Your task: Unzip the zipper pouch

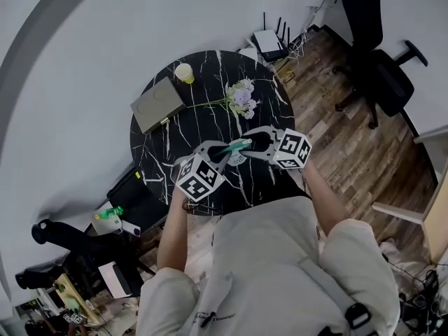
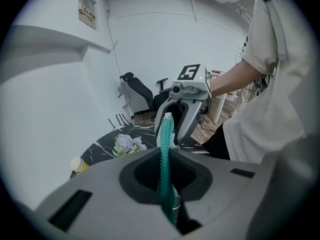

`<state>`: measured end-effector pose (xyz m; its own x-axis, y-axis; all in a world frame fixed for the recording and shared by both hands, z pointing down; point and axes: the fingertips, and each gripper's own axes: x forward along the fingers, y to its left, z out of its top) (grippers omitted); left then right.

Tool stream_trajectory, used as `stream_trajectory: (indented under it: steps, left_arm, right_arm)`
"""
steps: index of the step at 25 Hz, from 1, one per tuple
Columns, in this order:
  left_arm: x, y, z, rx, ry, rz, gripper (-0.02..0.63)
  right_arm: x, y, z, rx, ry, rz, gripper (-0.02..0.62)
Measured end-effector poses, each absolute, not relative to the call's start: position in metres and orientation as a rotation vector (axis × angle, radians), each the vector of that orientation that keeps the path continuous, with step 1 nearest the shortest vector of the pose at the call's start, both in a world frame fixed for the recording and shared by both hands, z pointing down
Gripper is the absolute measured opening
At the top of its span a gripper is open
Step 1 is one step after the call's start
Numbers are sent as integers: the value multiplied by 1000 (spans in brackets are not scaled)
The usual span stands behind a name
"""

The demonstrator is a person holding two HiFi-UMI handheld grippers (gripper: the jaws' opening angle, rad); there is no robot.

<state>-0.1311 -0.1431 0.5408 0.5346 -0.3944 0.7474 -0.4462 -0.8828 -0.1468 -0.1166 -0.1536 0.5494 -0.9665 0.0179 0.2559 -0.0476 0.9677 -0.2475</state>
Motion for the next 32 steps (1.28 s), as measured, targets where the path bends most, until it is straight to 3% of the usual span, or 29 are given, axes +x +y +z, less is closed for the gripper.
stream_trajectory:
  steps: [4, 6, 10, 13, 19, 32]
  left_arm:
    - [-138, -149, 533, 2698, -771, 1198, 29]
    - [-139, -151, 530, 2697, -792, 1143, 31]
    - [-140, -153, 528, 2678, -828, 1016, 43]
    - [-143, -153, 527, 2661, -872, 995, 129]
    - [-124, -164, 483, 2708, -977, 673, 133]
    - [-83, -164, 514, 2690, -643, 1107, 107]
  right_arm:
    - [-121, -157, 536, 16, -2877, 326, 44]
    - [-122, -157, 529, 24, -2878, 290, 20]
    - [-122, -157, 524, 55, -2814, 149, 15]
    - [-116, -165, 527, 104, -2727, 46, 14]
    - [-105, -179, 536, 250, -2557, -152, 14]
    - [-110, -154, 561, 152, -2354, -346, 14]
